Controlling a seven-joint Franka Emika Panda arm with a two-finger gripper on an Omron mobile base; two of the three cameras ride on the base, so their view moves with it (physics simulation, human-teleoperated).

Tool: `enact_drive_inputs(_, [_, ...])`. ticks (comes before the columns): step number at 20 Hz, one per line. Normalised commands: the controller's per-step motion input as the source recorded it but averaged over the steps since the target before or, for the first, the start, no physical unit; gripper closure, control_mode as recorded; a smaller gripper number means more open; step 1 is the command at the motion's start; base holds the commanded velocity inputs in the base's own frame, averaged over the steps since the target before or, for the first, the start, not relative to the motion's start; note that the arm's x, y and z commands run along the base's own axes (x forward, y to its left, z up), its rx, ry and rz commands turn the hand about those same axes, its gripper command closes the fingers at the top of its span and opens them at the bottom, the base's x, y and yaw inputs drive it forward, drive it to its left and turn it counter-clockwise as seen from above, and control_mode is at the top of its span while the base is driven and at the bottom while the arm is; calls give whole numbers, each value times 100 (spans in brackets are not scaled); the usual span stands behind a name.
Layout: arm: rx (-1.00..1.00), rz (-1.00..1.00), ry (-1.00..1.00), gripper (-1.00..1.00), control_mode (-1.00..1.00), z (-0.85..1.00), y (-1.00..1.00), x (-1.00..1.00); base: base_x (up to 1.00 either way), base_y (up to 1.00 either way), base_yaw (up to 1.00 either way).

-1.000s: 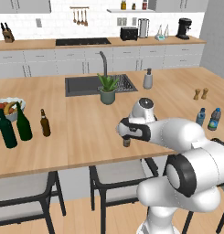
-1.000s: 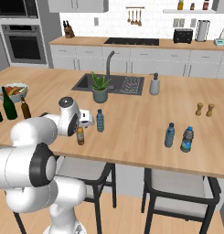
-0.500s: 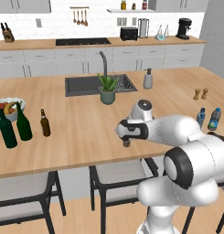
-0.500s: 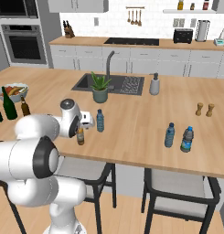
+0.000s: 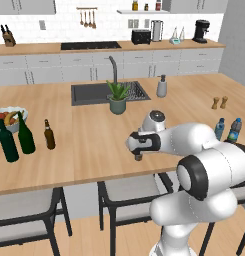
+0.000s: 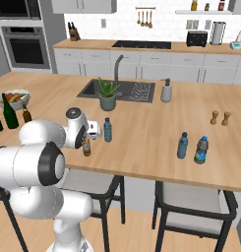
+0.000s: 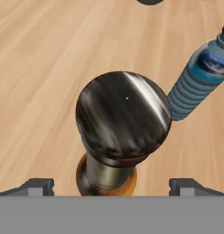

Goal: Move the plastic bottles in the middle to the plastics group, and the glass bottles in the middle to the glass group.

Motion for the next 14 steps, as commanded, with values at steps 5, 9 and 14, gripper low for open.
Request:
enact_drive_inputs(5, [0,0,0,-100,-100,-9,0,5,0,0,0])
enact_drive_inputs(9, [0,0,0,-100,-100,-7,0,4,0,0,0])
enact_drive_inputs(14, [0,0,0,-100,-100,-2,0,2,0,0,0])
